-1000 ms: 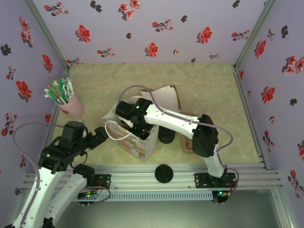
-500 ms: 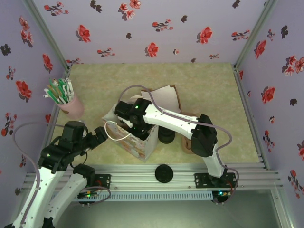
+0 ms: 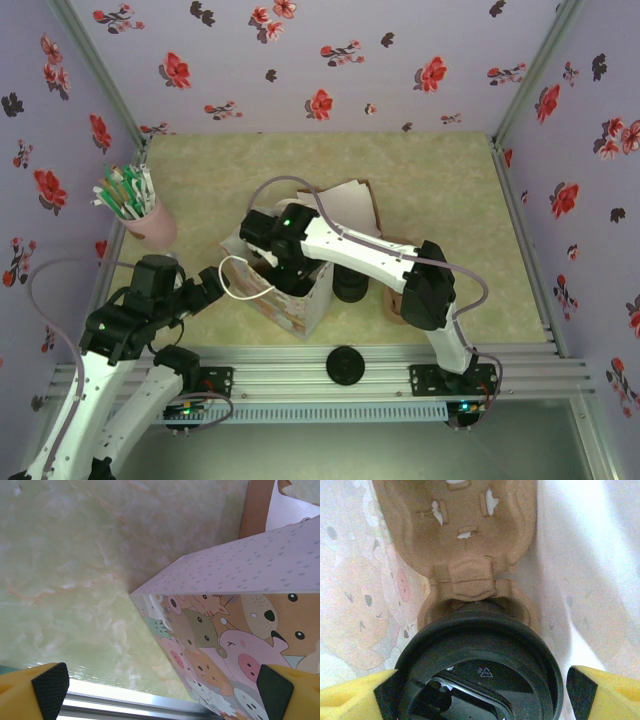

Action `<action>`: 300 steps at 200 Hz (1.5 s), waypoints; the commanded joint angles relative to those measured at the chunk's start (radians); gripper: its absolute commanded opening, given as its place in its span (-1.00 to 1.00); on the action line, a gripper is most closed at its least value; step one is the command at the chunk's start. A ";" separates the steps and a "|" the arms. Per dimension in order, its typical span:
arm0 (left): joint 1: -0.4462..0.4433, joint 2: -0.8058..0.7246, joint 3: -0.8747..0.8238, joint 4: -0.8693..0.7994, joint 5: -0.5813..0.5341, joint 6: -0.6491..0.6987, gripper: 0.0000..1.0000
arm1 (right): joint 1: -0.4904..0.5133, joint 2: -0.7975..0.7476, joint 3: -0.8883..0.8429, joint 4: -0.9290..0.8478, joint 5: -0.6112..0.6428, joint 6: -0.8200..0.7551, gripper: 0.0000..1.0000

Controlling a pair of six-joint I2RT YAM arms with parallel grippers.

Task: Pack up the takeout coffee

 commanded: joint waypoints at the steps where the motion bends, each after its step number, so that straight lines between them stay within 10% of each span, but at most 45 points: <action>1: -0.005 0.004 0.023 0.000 -0.023 0.015 0.98 | -0.002 -0.002 0.041 -0.040 0.028 0.017 0.75; 300: -0.005 0.001 0.258 -0.067 -0.045 0.075 0.99 | -0.001 -0.236 0.198 -0.033 0.055 0.063 0.98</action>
